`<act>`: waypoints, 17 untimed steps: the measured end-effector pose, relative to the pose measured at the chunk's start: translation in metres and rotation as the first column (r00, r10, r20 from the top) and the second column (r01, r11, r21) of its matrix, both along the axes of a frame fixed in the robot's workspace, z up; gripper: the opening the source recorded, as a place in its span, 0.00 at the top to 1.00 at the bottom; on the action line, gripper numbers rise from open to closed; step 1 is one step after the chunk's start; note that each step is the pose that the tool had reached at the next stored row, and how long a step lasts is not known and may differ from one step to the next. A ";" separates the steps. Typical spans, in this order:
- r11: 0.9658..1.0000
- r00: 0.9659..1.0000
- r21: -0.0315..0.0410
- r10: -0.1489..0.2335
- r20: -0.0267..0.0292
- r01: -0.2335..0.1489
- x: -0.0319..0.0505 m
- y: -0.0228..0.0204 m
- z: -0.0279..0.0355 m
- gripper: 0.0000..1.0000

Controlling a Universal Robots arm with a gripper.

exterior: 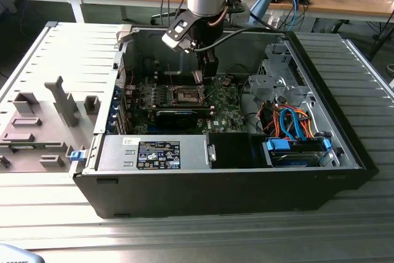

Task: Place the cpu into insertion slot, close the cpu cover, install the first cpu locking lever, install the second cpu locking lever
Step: 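Place the cpu into insertion slot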

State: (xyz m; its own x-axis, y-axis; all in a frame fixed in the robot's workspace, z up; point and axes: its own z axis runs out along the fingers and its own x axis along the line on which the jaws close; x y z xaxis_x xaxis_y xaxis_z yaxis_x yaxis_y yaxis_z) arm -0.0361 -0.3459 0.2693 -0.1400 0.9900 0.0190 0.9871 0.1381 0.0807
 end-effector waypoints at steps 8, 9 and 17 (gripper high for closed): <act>1.000 1.000 0.000 0.000 0.000 0.000 0.0000 0.0000 -0.0013 0.46; 1.000 1.000 0.000 0.000 0.000 0.000 0.0000 0.0000 -0.0014 0.46; 1.000 1.000 0.000 0.000 0.000 0.000 0.0000 0.0000 -0.0033 0.46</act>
